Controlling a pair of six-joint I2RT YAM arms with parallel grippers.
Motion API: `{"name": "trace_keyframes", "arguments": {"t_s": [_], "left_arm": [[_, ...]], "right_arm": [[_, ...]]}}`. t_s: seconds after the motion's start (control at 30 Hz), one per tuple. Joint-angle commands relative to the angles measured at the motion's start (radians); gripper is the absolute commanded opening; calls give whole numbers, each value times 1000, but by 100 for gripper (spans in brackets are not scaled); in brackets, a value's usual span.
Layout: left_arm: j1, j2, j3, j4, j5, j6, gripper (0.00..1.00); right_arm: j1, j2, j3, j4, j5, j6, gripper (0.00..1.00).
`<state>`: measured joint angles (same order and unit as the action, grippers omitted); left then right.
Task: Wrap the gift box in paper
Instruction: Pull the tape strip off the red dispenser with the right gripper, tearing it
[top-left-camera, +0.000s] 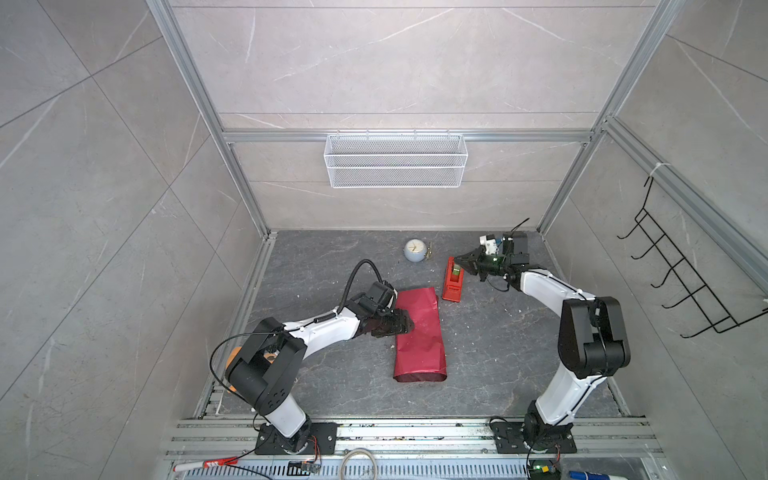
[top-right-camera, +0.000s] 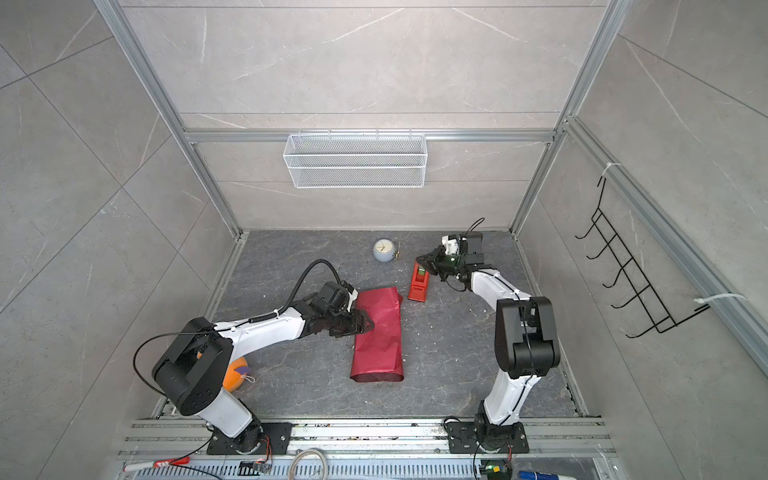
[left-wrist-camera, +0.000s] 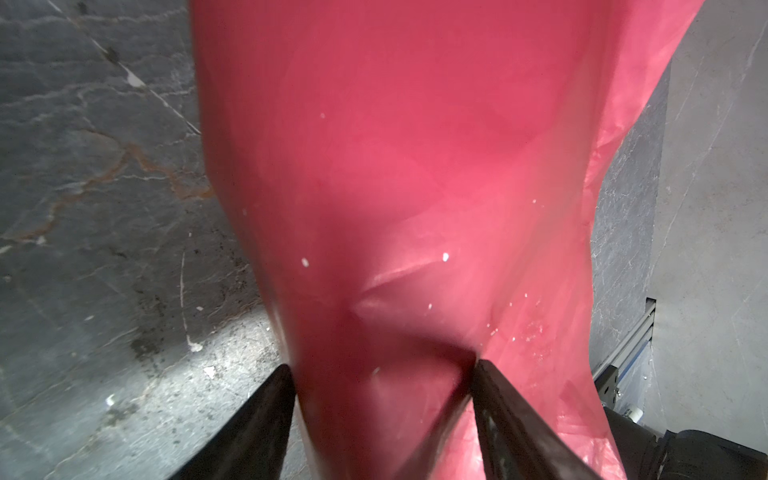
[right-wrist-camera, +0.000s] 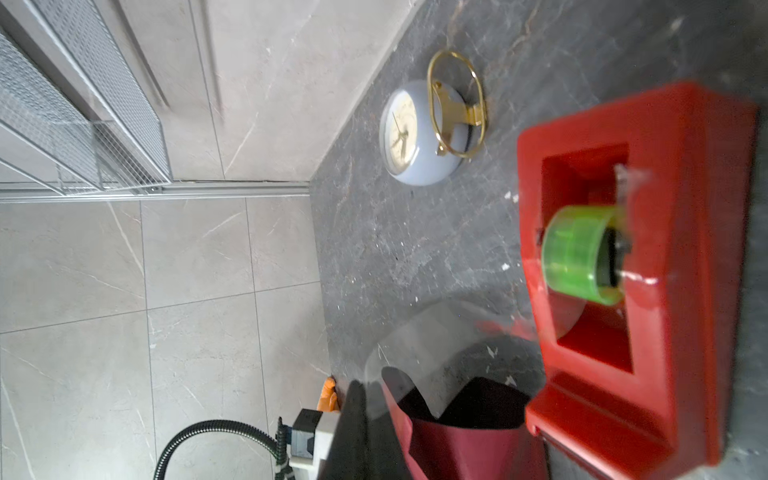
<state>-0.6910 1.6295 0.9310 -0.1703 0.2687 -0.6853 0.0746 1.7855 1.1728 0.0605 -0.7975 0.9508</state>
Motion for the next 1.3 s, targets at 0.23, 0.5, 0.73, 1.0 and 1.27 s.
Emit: {"name": "trace_keyframes", "arguments": {"t_s": [0.23, 0.5, 0.73, 1.0, 1.27], "left_arm": [[4, 40, -35, -103, -62, 18, 68], [4, 47, -34, -100, -60, 17, 68], [4, 47, -32, -100, -60, 15, 68], [4, 52, -31, -101, -61, 12, 68], [3, 49, -33, -100, -62, 12, 68]], "right_arm": [[47, -123, -182, 94, 32, 30, 0], [76, -157, -286, 138, 56, 40, 0], [79, -159, -348, 172, 66, 43, 0], [80, -155, -401, 190, 75, 35, 0], [79, -131, -426, 208, 81, 31, 0]]}}
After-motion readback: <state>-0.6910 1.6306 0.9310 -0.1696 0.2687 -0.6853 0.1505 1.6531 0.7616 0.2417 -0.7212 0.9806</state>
